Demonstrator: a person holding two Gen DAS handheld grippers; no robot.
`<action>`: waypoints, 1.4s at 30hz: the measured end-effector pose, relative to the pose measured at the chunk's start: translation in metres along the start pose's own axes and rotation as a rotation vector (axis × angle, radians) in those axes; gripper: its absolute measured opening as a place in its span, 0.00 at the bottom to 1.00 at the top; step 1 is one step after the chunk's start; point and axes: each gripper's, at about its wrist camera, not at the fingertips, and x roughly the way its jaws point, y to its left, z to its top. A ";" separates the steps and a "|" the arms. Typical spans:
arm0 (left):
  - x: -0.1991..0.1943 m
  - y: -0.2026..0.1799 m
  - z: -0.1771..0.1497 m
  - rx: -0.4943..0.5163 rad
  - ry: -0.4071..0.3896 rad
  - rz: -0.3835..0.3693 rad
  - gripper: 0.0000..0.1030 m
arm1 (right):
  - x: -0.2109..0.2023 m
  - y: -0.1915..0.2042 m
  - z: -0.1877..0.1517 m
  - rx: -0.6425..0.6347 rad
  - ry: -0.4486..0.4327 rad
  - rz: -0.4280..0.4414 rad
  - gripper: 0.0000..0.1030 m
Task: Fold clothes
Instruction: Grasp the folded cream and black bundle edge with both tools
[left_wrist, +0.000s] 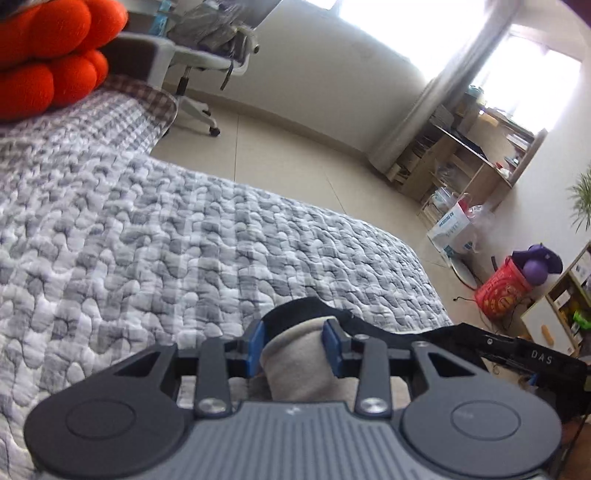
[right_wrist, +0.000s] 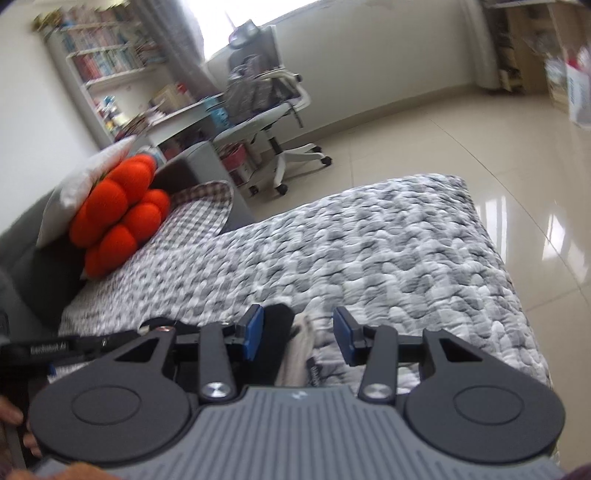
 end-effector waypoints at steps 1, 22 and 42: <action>-0.002 0.002 0.001 -0.014 0.011 -0.003 0.35 | -0.002 -0.003 0.001 0.015 0.003 0.008 0.45; 0.001 0.038 -0.029 -0.318 0.308 -0.333 0.78 | -0.027 -0.036 -0.003 0.369 0.196 0.228 0.83; 0.003 0.017 -0.049 -0.354 0.277 -0.305 0.38 | -0.024 -0.016 -0.018 0.386 0.265 0.240 0.47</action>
